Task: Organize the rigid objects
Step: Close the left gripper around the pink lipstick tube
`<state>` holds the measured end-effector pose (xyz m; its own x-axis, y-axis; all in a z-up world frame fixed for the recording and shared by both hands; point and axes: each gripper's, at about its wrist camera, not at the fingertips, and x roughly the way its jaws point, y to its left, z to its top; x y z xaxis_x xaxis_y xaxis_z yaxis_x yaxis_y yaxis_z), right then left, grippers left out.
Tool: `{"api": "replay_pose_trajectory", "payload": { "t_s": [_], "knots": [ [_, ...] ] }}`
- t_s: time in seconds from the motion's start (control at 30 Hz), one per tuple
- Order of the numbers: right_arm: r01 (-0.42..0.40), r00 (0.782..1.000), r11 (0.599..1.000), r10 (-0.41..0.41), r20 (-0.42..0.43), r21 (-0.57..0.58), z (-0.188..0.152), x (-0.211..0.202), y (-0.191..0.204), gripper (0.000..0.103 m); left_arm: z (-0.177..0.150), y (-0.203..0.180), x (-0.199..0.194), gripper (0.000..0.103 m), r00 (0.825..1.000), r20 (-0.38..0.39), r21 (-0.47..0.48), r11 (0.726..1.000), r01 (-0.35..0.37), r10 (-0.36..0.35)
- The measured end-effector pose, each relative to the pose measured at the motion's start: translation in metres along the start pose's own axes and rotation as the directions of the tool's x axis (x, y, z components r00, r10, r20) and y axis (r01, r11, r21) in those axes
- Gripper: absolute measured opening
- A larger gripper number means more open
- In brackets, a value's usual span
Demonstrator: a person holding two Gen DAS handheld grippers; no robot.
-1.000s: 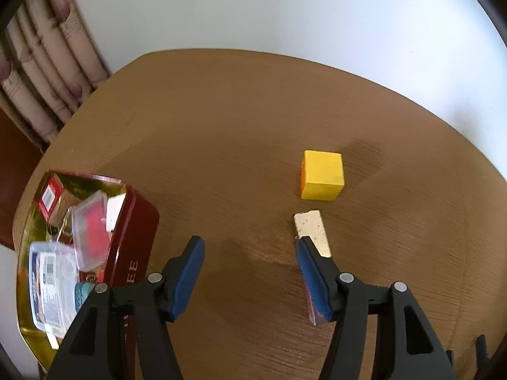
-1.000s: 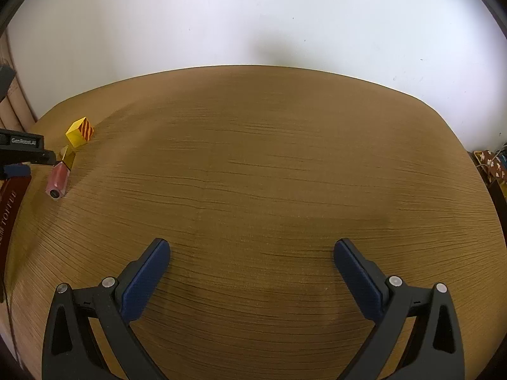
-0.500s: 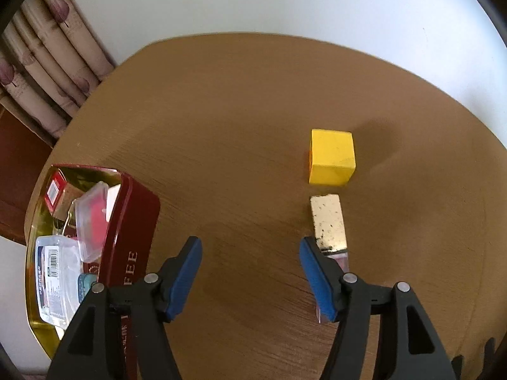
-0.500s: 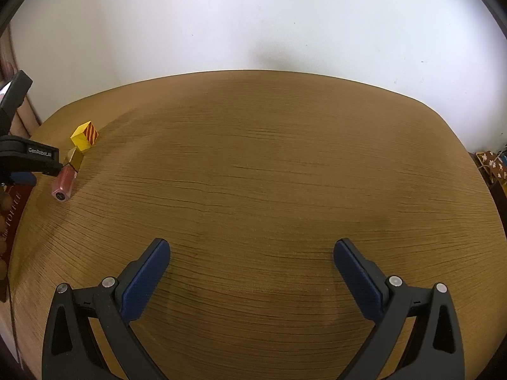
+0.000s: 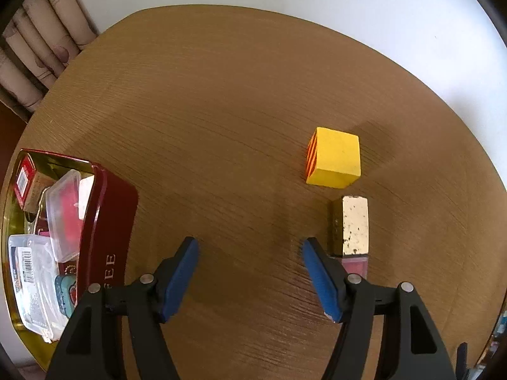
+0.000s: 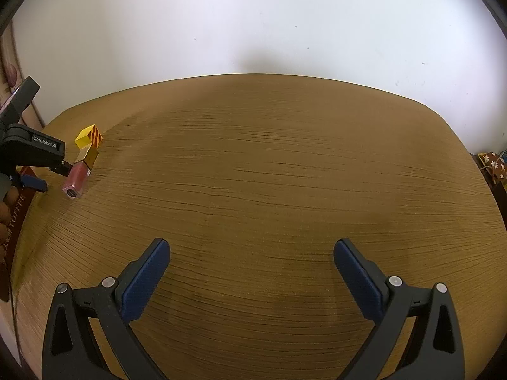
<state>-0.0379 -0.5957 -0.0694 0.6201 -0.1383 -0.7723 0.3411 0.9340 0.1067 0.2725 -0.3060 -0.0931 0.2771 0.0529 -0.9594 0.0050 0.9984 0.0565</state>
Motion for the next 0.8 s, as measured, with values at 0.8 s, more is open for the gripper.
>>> {"api": "replay_pose_trajectory", "payload": {
  "t_s": [0.8],
  "knots": [
    [-0.011,1.0,1.0,0.011,-0.001,0.003,0.0,-0.005,-0.004,0.102,-0.011,-0.052,-0.013,0.07,0.997,-0.018,0.073,0.995,0.073,-0.072]
  ]
}}
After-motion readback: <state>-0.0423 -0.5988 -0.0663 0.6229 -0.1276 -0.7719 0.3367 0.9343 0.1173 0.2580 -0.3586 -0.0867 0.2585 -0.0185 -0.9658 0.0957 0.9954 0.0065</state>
